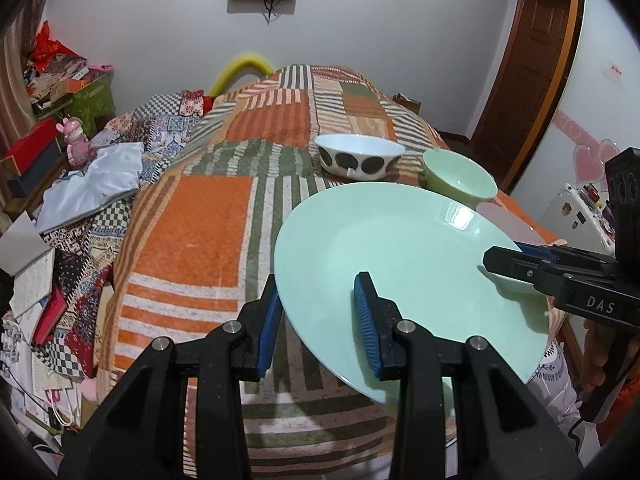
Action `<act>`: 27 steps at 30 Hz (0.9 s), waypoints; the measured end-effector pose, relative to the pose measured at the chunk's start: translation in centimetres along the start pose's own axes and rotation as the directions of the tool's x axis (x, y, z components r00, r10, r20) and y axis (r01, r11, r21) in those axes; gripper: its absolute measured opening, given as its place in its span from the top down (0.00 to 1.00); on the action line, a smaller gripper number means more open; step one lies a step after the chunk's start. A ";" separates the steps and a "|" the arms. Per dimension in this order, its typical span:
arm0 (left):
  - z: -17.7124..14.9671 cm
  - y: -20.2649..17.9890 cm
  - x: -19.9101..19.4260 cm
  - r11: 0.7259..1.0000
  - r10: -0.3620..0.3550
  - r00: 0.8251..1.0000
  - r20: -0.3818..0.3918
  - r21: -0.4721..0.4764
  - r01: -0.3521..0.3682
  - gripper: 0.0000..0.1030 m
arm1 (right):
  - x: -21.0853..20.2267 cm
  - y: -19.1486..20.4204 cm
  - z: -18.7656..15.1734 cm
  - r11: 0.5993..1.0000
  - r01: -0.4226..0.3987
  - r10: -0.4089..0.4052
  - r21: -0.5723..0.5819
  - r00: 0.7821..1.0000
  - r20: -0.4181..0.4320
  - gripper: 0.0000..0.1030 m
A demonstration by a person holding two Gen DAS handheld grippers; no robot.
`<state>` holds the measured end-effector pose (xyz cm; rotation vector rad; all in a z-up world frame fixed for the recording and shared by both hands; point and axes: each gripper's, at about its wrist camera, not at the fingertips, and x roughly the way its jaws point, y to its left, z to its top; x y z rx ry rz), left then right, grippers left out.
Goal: Organize plates and bowls
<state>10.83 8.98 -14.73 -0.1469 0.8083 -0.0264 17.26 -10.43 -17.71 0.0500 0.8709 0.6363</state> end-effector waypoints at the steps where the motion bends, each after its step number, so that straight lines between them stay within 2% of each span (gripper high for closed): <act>1: -0.2 -0.1 0.3 1.000 -0.004 1.000 -0.008 -0.001 0.004 0.65 | 0.0 -0.1 -0.2 1.000 -0.001 0.001 0.003 1.000 -0.001 0.68; 13: -1.8 -1.5 2.4 1.000 -0.021 0.998 -0.052 0.011 0.022 0.65 | 0.4 -1.9 -2.3 0.998 0.020 -0.018 0.056 0.999 -0.031 0.68; 27: -1.8 -2.5 5.1 1.000 -0.020 0.996 -0.088 0.019 0.021 0.65 | 0.7 -2.9 -3.2 0.995 0.061 -0.058 0.079 0.997 -0.041 0.68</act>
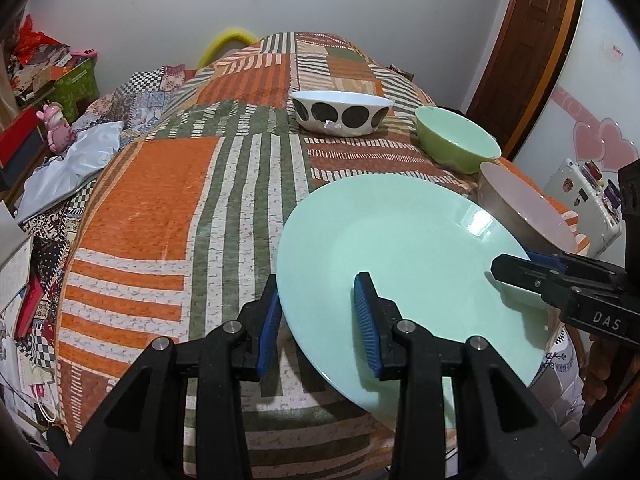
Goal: Organize plates and bowls
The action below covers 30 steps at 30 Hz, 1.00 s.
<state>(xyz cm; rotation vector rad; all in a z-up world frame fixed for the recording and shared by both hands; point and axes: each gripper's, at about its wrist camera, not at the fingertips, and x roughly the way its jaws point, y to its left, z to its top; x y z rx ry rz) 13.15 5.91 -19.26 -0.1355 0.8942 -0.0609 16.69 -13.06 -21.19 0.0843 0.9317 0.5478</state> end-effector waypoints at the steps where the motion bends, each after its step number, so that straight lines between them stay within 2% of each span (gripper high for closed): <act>1: 0.0 0.0 0.1 1.000 -0.001 1.000 -0.003 -0.001 0.001 0.65 | 0.1 -0.1 0.0 1.000 0.000 0.000 0.007 1.000 -0.002 0.68; 9: 0.2 -0.7 0.9 0.999 0.031 1.000 0.001 0.033 -0.031 0.65 | 0.0 -0.4 -0.3 1.000 0.004 -0.005 0.031 1.000 0.018 0.68; 12: 0.4 -1.4 0.8 0.998 0.004 1.000 0.010 0.062 -0.005 0.65 | 0.1 -0.5 -0.2 1.000 0.003 -0.004 0.031 1.000 0.018 0.68; 15: 0.4 -2.4 0.8 0.994 0.026 0.999 0.025 0.103 -0.028 0.65 | 0.1 -0.4 -0.3 1.000 0.007 -0.007 0.017 1.000 0.022 0.68; 23: 0.5 -2.0 0.5 0.997 0.039 0.999 0.020 0.072 -0.040 0.65 | -0.7 -0.4 -0.3 1.000 0.028 -0.028 -0.006 0.999 0.030 0.69; 25: 0.7 -2.0 0.2 0.997 0.033 0.999 0.020 0.064 -0.035 0.65 | -1.3 -0.3 -0.3 0.998 0.065 -0.063 -0.025 0.996 0.056 0.69; 30: 1.3 -2.5 -0.6 0.998 0.016 1.000 0.021 0.061 -0.017 0.65 | -3.2 0.0 0.3 0.996 0.058 -0.052 -0.065 0.994 0.093 0.68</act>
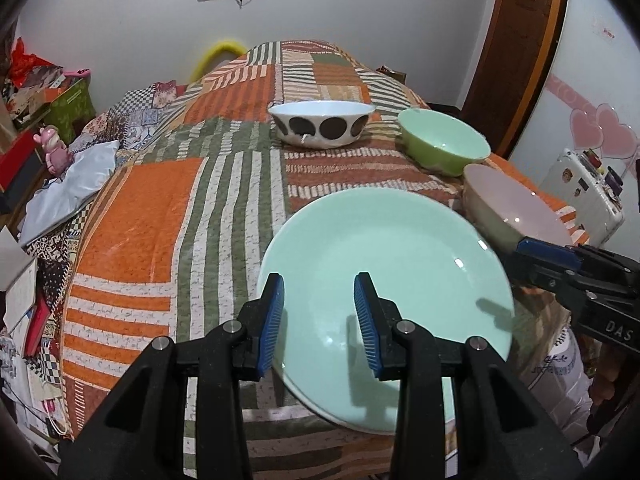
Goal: Organize plates and bowls
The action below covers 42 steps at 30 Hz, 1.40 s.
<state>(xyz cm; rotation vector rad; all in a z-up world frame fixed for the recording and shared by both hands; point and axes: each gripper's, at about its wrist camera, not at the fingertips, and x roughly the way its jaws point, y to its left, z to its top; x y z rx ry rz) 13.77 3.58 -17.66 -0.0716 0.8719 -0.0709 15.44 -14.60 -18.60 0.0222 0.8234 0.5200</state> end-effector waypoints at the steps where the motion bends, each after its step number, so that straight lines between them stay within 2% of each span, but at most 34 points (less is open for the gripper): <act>1: 0.3 -0.2 -0.2 1.000 -0.003 1.000 0.002 0.001 0.003 0.65 | -0.5 0.1 0.2 1.000 0.008 -0.008 -0.014 1.000 0.014 0.68; 2: 0.6 -0.5 -0.4 1.000 -0.010 1.000 0.006 0.001 0.010 0.64 | -0.8 0.1 0.4 1.000 0.009 -0.009 -0.019 1.000 0.025 0.68; 5: 1.7 -1.5 -1.2 0.999 -0.031 0.999 0.028 0.006 0.031 0.52 | -2.1 -0.7 1.0 1.000 0.015 -0.014 -0.015 0.998 0.061 0.67; 7: 2.5 -2.4 -1.8 0.999 -0.035 0.998 0.049 0.018 0.035 0.42 | -2.6 -1.3 1.3 0.999 0.039 -0.038 -0.011 0.996 0.085 0.63; 9: 3.2 -3.2 -2.2 0.999 -0.040 0.997 0.064 0.029 0.039 0.39 | -3.2 -2.2 1.7 0.997 0.081 -0.080 -0.001 0.991 0.109 0.53; 13: 4.7 -5.2 -2.0 0.997 -0.064 0.996 0.070 0.054 0.060 0.32 | -4.0 -4.2 2.2 0.989 0.144 -0.146 0.023 0.980 0.136 0.51; 19: 6.2 -7.8 0.4 0.993 -0.091 0.995 0.026 0.074 0.089 0.30 | -4.9 -7.3 2.2 0.977 0.196 -0.206 0.083 0.968 0.143 0.42; 27: 7.0 -10.3 4.4 0.987 -0.125 0.992 -0.034 0.096 0.128 0.30 | -4.1 -10.3 1.3 0.966 0.227 -0.240 0.124 0.965 0.106 0.42; 32: 7.2 -11.6 6.6 0.982 -0.132 0.989 -0.063 0.126 0.139 0.31 | -2.8 -11.8 0.5 0.966 0.206 -0.218 0.157 0.974 0.066 0.42; 37: 7.2 -12.4 8.3 0.977 -0.144 0.985 -0.096 0.145 0.157 0.44 | -2.0 -12.4 -0.1 0.967 0.181 -0.192 0.180 0.981 0.041 0.42; 40: 7.2 -12.6 9.3 0.974 -0.153 0.981 -0.121 0.148 0.171 0.52 | -1.9 -12.6 -0.4 0.967 0.172 -0.181 0.186 0.983 0.036 0.49; 42: 7.2 -12.7 9.9 0.973 -0.162 0.978 -0.133 0.145 0.181 0.55 | -1.7 -12.7 -0.6 0.970 0.146 -0.154 0.195 0.988 0.027 0.59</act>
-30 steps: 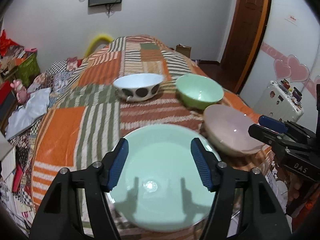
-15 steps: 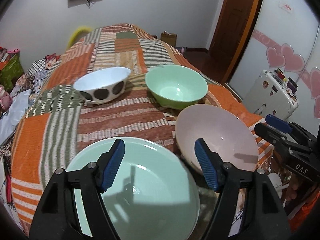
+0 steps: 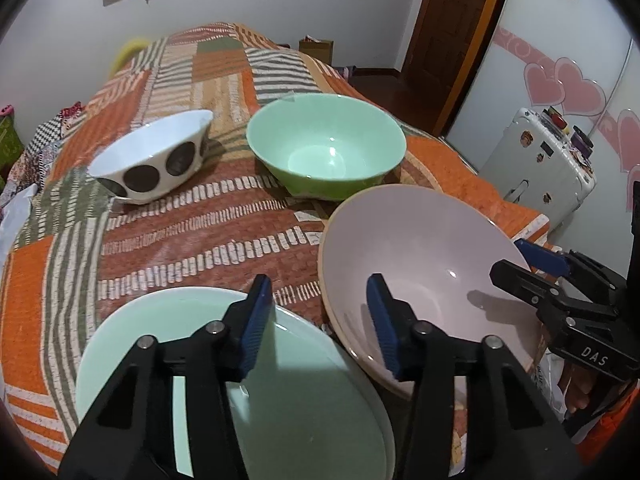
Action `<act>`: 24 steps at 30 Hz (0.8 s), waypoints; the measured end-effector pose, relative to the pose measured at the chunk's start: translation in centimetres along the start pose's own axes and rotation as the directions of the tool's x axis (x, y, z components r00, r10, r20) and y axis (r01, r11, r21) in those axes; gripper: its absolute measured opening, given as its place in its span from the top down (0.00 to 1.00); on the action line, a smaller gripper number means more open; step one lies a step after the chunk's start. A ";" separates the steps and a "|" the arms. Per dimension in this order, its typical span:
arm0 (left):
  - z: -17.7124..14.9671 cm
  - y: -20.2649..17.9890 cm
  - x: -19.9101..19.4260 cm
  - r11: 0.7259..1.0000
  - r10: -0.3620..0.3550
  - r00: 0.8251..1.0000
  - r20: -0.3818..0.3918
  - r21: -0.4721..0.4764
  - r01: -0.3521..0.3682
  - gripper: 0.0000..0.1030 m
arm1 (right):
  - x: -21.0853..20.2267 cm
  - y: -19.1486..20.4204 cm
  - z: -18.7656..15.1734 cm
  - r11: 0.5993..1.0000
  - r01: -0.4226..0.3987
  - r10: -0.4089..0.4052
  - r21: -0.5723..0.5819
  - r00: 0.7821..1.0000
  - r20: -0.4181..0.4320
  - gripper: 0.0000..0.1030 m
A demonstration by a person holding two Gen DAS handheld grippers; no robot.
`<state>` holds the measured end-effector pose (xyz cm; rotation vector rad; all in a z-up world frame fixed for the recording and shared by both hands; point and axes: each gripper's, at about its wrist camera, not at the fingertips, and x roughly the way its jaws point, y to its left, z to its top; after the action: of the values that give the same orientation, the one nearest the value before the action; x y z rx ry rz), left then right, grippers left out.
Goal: Organize plates and bowls
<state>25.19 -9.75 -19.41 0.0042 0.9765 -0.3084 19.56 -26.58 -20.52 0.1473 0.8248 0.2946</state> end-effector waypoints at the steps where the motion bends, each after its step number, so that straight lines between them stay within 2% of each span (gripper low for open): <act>1: 0.0 0.0 0.2 1.000 -0.005 1.000 -0.003 0.000 0.005 0.56 | 0.1 -0.1 0.0 1.000 -0.008 0.008 0.005 1.000 -0.008 0.59; 5: -0.1 -0.3 0.7 1.000 -0.025 1.000 -0.015 0.007 0.026 0.60 | 0.7 -0.5 -0.2 0.999 -0.035 0.035 0.020 0.999 -0.037 0.66; 11: -0.2 -0.7 1.1 0.998 -0.066 0.997 -0.031 0.014 0.067 0.65 | 1.8 -0.2 -0.5 0.997 -0.068 0.071 0.035 0.994 -0.085 0.67; 13: -0.4 -0.9 1.4 0.996 -0.089 0.995 -0.049 0.019 0.090 0.73 | 1.9 -0.1 -0.6 0.998 -0.062 0.064 0.033 0.994 -0.086 0.67; 20: -0.6 -1.5 1.1 0.997 -0.066 0.997 -0.041 0.036 0.067 0.73 | 1.3 0.0 -0.6 0.999 -0.038 0.041 0.038 0.996 -0.073 0.76; 24: -0.7 -1.6 0.6 0.997 -0.061 0.998 -0.031 0.033 0.062 0.73 | 0.8 0.4 -0.3 0.999 -0.020 0.021 0.025 0.998 -0.055 0.76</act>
<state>24.47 -11.34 -20.06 0.0096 1.0022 -0.3829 19.77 -25.97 -21.16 0.1713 0.8819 0.3094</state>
